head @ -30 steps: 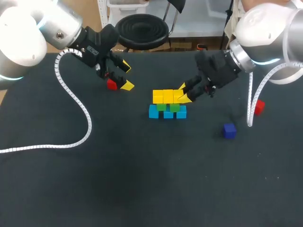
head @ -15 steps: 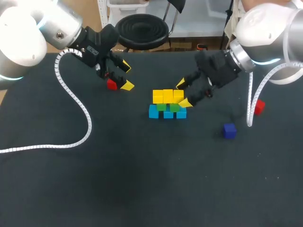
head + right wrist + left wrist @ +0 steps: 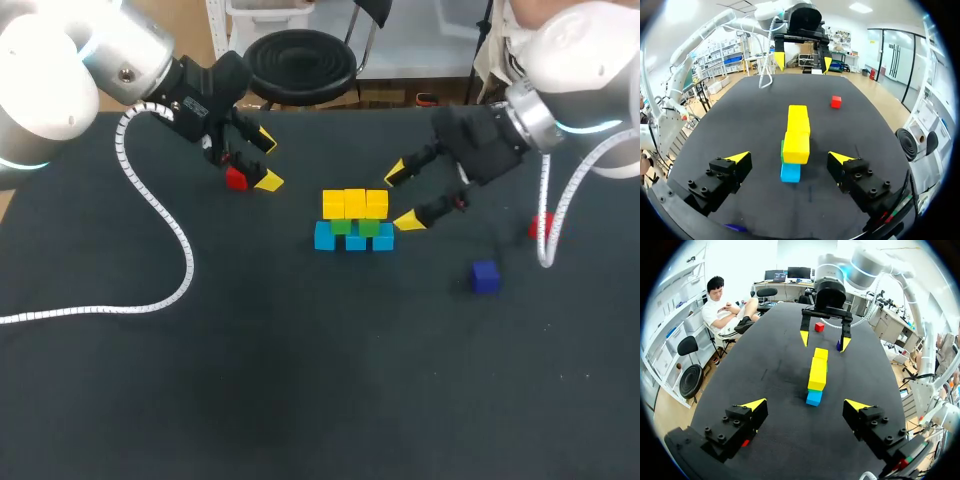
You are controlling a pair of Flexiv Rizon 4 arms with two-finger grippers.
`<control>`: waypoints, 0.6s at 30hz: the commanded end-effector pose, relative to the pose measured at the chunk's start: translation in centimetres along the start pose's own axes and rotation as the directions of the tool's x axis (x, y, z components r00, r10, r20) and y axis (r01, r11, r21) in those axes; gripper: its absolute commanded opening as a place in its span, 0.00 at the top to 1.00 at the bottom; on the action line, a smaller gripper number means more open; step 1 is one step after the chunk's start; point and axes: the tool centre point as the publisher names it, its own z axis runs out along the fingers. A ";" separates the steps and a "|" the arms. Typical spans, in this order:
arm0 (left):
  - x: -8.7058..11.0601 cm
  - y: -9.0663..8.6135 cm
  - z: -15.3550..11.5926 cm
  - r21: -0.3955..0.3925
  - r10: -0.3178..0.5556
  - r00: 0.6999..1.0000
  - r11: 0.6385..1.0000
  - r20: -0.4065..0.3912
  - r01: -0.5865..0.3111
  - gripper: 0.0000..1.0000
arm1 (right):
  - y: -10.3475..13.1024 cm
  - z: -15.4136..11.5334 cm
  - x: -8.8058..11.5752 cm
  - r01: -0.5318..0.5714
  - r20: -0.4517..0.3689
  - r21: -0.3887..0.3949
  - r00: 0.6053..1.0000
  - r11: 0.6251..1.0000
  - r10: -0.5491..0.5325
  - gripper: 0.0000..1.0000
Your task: Place the blue cubes, place green cubes on the blue cubes, place the yellow cubes on the green cubes, then place the red cubes on the yellow cubes, and place purple cube on the red cubes.
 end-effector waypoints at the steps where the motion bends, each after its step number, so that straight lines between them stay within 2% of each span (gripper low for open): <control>1: 0.0 0.0 0.0 -0.001 0.000 1.000 1.000 0.000 0.000 0.00 | 2.0 -2.1 0.4 -0.001 0.003 0.042 1.000 0.999 0.001 0.00; 6: 0.0 0.0 0.0 -0.001 0.000 1.000 1.000 0.000 0.000 0.00 | 2.7 -3.5 0.9 0.005 0.006 0.060 1.000 0.998 -0.006 0.00; 18: 0.0 0.0 0.0 -0.001 0.000 1.000 1.000 0.000 0.000 0.00 | 3.9 -5.3 1.9 0.045 0.016 0.051 0.999 0.998 -0.046 0.00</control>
